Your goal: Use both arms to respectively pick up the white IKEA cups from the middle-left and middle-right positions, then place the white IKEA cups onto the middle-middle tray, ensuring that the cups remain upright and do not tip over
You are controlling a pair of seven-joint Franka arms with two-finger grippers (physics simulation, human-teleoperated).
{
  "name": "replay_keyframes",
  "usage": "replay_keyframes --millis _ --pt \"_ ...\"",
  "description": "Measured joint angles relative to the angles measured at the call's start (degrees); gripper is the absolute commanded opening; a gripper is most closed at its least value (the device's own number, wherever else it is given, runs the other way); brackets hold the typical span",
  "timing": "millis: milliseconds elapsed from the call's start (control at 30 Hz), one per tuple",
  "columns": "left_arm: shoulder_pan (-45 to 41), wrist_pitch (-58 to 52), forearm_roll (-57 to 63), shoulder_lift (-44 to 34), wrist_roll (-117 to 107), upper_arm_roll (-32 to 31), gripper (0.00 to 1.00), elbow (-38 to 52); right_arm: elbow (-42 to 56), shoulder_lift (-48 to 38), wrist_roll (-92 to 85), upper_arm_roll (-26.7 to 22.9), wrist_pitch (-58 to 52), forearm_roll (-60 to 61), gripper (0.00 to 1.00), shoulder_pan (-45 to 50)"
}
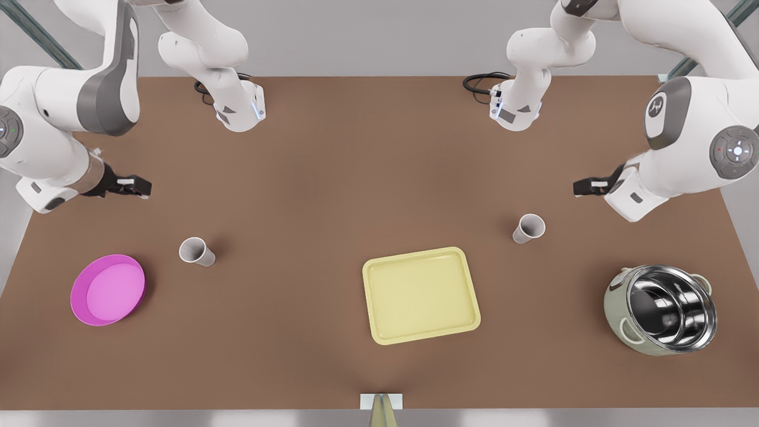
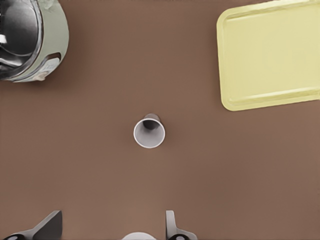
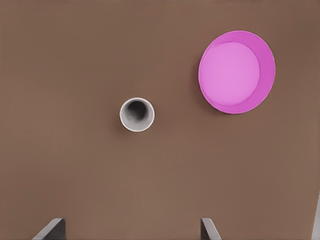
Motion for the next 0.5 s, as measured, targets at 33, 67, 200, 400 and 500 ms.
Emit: replay_keyframes --millis 33,67,200,400,500 --pt "0.00 0.53 -0.04 0.00 -0.11 0.01 1.00 -0.10 0.01 0.36 0.04 0.02 0.71 -0.06 1.00 0.33" --pt "0.00 1.06 -0.04 0.00 -0.22 0.01 1.00 -0.83 0.66 1.94 0.06 -0.03 1.30 -0.16 1.00 0.72" --pt "0.08 12.41 0.83 0.63 -0.60 0.46 1.00 -20.23 8.03 18.21 0.05 -0.92 3.60 1.24 1.00 -2.06" --pt "0.85 33.99 0.10 1.77 -1.00 1.51 1.00 -38.49 3.15 27.62 -0.13 -0.88 14.21 5.85 1.00 -5.17" --pt "1.19 42.46 -0.06 2.69 -1.09 1.77 1.00 -43.04 -1.93 26.61 -0.41 -0.84 20.37 7.10 1.00 -5.46"
